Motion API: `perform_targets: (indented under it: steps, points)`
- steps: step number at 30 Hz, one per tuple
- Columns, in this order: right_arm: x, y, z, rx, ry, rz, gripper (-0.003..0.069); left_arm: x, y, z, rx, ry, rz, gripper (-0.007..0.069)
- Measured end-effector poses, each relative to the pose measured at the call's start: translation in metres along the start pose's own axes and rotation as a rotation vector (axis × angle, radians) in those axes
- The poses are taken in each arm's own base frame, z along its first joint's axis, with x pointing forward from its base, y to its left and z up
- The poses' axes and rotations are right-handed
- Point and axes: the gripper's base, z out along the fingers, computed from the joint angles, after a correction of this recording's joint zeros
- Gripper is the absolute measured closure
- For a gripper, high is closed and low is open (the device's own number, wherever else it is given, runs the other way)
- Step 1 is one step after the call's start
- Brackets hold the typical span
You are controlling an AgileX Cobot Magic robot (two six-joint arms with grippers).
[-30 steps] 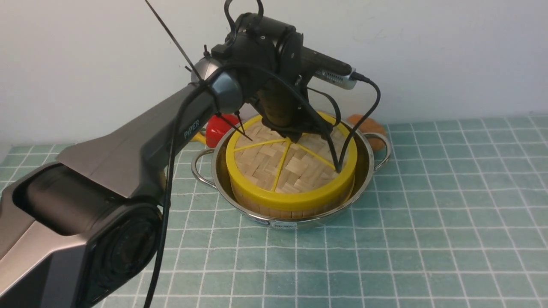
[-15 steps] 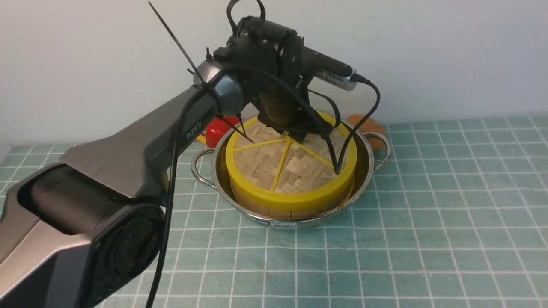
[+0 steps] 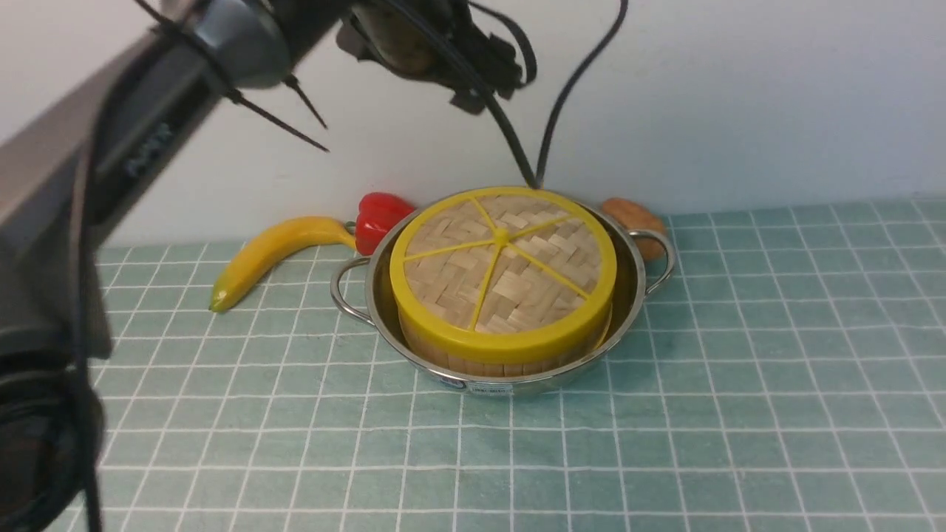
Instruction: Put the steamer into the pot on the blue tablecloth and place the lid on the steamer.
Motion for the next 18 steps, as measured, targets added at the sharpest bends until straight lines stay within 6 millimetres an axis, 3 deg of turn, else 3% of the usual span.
perform_targets:
  steps: [1, 3, 5, 6, 7, 9, 12, 16, 18]
  points:
    - [0.0, -0.001, 0.0, 0.013, -0.002, -0.015, 0.0259, -0.001, 0.007, -0.02, -0.005, -0.022, -0.013, 0.0123]
    - [0.0, -0.003, 0.0, 0.027, -0.002, -0.029, 0.0263, -0.002, 0.012, -0.035, -0.009, -0.047, -0.023, 0.0187]
    - [0.004, -0.008, 0.002, 0.076, 0.007, -0.059, 0.0279, 0.0, 0.021, -0.065, -0.014, -0.094, -0.037, 0.0382]
    - [0.008, -0.01, 0.004, 0.09, 0.018, -0.065, 0.0286, 0.001, 0.024, -0.073, -0.016, -0.107, -0.041, 0.0415]
    - [0.014, -0.015, 0.007, 0.122, 0.038, -0.077, 0.03, 0.005, 0.028, -0.089, -0.017, -0.122, -0.043, 0.0538]
    - [0.021, -0.019, 0.007, 0.152, 0.056, -0.089, 0.0314, 0.009, 0.032, -0.1, -0.019, -0.133, -0.044, 0.0587]
    - [0.053, -0.034, 0.014, 0.241, 0.147, -0.126, 0.0371, 0.031, 0.041, -0.134, -0.023, -0.146, -0.045, 0.0648]
    - [0.095, -0.05, 0.019, 0.318, 0.253, -0.16, 0.0433, 0.066, 0.046, -0.162, -0.025, -0.126, -0.049, 0.0648]
    - [0.124, -0.058, 0.02, 0.349, 0.307, -0.17, 0.0463, 0.1, 0.046, -0.171, -0.022, -0.08, -0.048, 0.0648]
